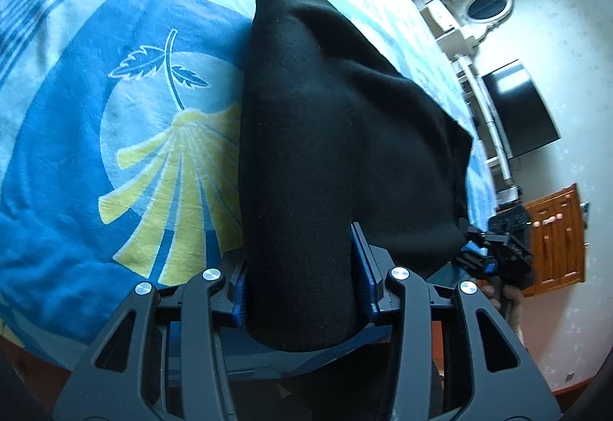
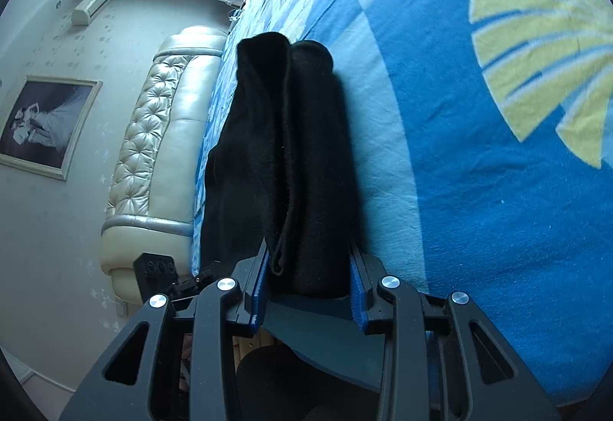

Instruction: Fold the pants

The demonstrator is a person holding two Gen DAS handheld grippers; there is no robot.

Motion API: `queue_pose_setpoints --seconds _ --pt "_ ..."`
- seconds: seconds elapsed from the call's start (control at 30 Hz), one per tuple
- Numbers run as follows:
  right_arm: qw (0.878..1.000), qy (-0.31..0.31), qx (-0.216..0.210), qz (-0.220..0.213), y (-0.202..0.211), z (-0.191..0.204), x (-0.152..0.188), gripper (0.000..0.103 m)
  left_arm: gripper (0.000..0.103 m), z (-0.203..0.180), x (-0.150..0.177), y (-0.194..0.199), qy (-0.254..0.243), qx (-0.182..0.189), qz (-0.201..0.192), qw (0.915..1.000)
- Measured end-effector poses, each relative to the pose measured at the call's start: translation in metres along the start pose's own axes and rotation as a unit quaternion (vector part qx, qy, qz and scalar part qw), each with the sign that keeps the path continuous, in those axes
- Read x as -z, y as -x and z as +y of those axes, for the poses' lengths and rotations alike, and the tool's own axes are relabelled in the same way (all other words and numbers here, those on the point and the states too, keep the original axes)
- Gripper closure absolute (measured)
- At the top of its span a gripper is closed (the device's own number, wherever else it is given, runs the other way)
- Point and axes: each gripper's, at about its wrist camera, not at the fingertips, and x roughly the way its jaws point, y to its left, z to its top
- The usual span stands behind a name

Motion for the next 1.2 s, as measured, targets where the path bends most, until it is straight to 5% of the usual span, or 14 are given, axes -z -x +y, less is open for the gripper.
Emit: queue_pose_setpoints --seconds 0.87,1.2 --pt "1.0 -0.001 -0.01 -0.005 0.004 -0.008 0.005 0.067 0.054 0.007 0.006 0.002 -0.005 0.009 -0.005 0.9999" --pt "0.996 -0.05 -0.069 -0.02 0.019 -0.023 0.004 0.057 0.038 0.006 0.016 0.009 -0.01 -0.011 -0.024 0.9996"
